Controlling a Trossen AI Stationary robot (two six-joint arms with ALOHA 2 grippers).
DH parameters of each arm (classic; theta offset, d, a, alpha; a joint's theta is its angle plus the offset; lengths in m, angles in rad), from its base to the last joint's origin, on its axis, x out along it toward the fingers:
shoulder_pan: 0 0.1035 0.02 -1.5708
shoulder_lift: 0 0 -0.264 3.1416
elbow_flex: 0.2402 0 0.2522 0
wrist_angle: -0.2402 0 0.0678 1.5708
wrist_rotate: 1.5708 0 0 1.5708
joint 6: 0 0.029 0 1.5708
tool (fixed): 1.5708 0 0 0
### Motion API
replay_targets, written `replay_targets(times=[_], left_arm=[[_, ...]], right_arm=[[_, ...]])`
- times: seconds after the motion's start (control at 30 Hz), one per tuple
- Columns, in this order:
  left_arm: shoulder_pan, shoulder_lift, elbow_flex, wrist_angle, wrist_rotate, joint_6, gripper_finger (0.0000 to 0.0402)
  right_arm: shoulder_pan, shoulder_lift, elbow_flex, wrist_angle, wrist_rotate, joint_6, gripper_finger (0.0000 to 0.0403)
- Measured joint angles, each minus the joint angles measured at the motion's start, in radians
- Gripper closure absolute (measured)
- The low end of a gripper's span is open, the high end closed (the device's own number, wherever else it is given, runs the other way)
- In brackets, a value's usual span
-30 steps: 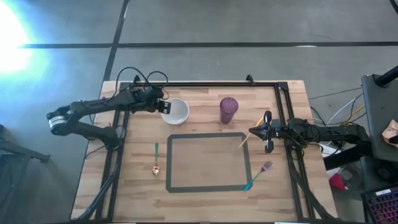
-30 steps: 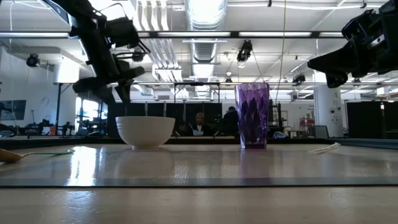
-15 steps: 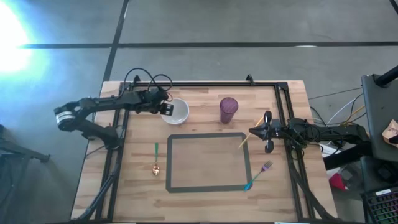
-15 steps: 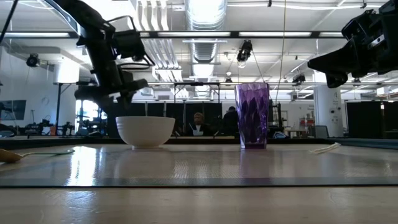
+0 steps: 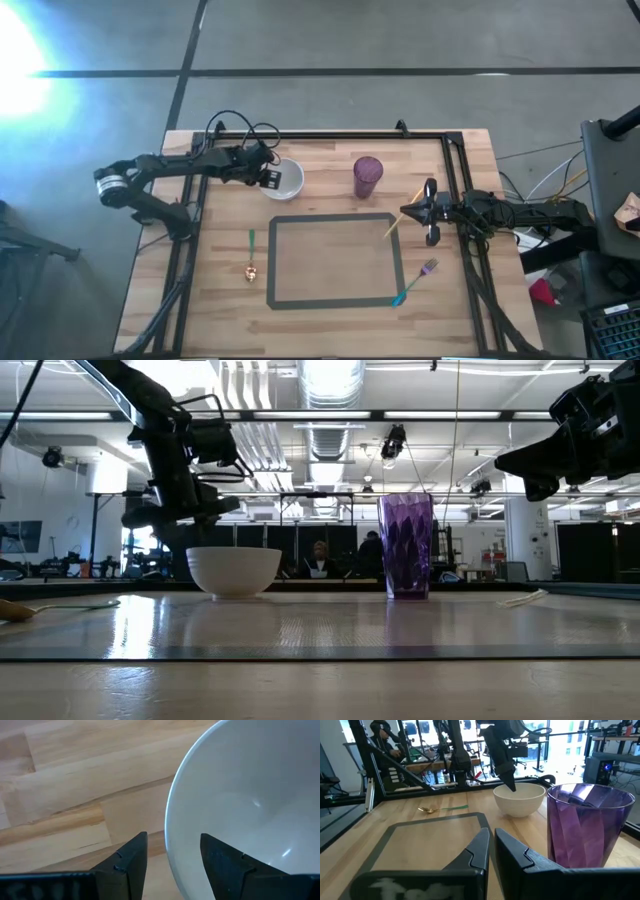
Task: Pick & Place Utensil
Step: Put the white bowl on the center of the mat
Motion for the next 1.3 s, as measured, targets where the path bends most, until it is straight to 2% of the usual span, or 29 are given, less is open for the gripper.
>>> replay_targets(times=[0.3,0.67,0.77,1.0,1.3], left_arm=[[0.0,0.0,0.0,0.0,0.026,0.026,0.024],[0.0,-0.001,0.0,0.0,0.026,0.123,0.0369],[0.0,-0.002,0.0,0.001,0.029,0.139,0.0393],[0.0,-0.004,0.011,0.0,0.034,0.181,0.0397],[-0.048,-0.011,0.114,-0.001,0.094,0.251,0.0399]], right_arm=[[0.0,0.0,0.0,-0.003,0.0,0.0,0.0376],[0.0,0.0,0.0,-0.005,-0.002,0.004,0.0376],[0.0,0.0,0.0,-0.005,-0.002,0.005,0.0376],[0.0,0.0,0.0,-0.01,-0.002,0.005,0.0376],[0.0,0.0,0.0,-0.031,-0.002,0.008,0.0376]])
